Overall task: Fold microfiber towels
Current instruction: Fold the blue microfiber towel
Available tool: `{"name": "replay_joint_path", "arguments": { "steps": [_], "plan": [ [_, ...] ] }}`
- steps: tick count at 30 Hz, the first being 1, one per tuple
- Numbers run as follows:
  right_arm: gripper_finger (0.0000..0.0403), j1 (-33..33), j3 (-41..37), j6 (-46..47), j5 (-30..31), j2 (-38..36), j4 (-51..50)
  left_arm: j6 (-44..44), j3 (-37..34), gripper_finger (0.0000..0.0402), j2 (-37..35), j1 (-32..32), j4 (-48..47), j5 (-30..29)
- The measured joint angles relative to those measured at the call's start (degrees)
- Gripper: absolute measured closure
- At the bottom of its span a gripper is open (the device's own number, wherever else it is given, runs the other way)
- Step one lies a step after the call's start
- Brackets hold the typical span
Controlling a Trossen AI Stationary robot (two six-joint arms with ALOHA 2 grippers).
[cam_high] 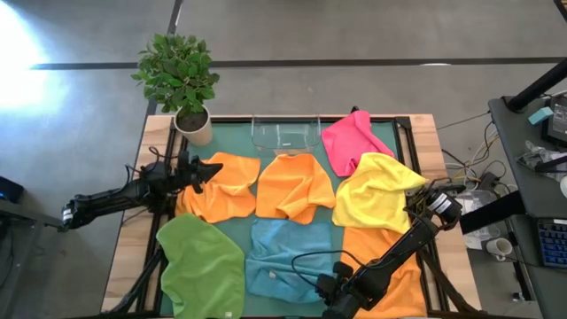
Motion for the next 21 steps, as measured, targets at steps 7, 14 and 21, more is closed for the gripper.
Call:
{"name": "replay_joint_path", "arguments": {
  "steps": [7, 14, 21],
  "plan": [
    [0.0394, 0.0, 0.0, -0.1, 1.5, 0.0, 0.0, 3.4, 0.0, 0.0389, 0.3, 0.0, 0.3, 0.2],
    [0.0394, 0.0, 0.0, -0.3, 1.5, 0.0, 0.0, 4.5, 0.0, 0.0302, 1.8, 0.0, 0.4, 0.2],
    [0.0394, 0.0, 0.0, -1.1, 1.5, 0.0, 0.0, 0.1, 0.0, 0.0236, 2.2, 0.0, 1.5, 1.0]
  ]
}}
